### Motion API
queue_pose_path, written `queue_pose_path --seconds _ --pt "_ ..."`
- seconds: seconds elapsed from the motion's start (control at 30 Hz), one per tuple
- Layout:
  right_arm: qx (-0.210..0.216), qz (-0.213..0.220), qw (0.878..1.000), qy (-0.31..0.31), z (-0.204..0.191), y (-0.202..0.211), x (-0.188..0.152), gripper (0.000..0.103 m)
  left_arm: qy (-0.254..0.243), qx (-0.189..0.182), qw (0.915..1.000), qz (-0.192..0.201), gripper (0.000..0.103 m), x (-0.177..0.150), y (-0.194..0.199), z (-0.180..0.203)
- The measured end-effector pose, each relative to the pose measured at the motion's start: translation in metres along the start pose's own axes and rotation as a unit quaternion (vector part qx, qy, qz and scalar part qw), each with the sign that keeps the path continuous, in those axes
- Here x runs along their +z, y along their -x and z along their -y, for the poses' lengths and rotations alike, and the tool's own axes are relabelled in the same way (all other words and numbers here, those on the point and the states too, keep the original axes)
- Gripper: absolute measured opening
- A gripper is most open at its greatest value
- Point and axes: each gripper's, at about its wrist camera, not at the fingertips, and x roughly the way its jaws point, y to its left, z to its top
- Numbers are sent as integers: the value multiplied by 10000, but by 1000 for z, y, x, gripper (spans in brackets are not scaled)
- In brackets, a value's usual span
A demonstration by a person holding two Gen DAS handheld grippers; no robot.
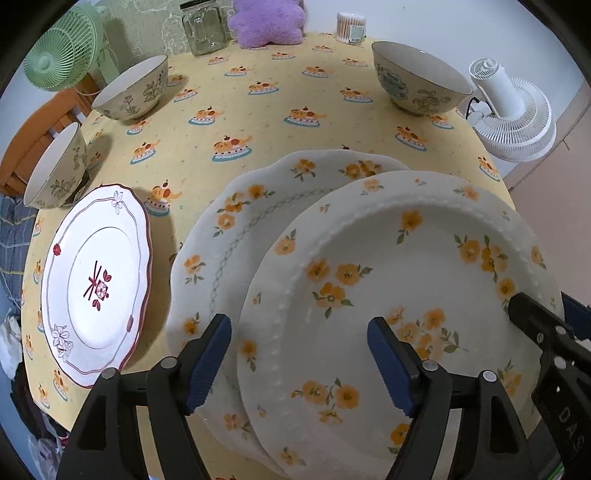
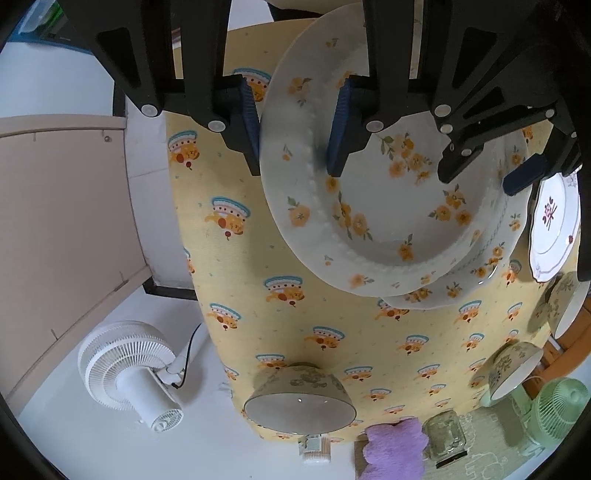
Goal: Organize plates and bowls
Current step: 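Lower the beaded-rim plate onto the large floral plate with the right gripper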
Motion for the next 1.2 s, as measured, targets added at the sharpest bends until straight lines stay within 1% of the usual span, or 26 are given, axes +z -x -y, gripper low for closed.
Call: queue_pose_path --seconds 0.1,0.3,0.53,0.8,0.97,1.2 --pt "-34 9 10000 3 -2 0 3 38 5 -23 10000 39 82 1 4 -4" --pt "-159 71 9998 67 -11 -1 12 39 -36 -88 10000 26 83 5 7 -11" --pt "-124 54 9998 141 -23 -8 18 41 -71 -148 9999 -31 83 3 6 -14" --pt "-30 -19 10000 62 -29 -19 25 44 9 -111 9999 -98 83 1 5 -23" --pt "10 -1 10000 21 -30 -24 24 47 -54 -58 9999 -65 86 1 5 -21" --pt "50 -48 10000 -53 -33 -32 25 52 -53 28 10000 -59 86 1 7 -21"
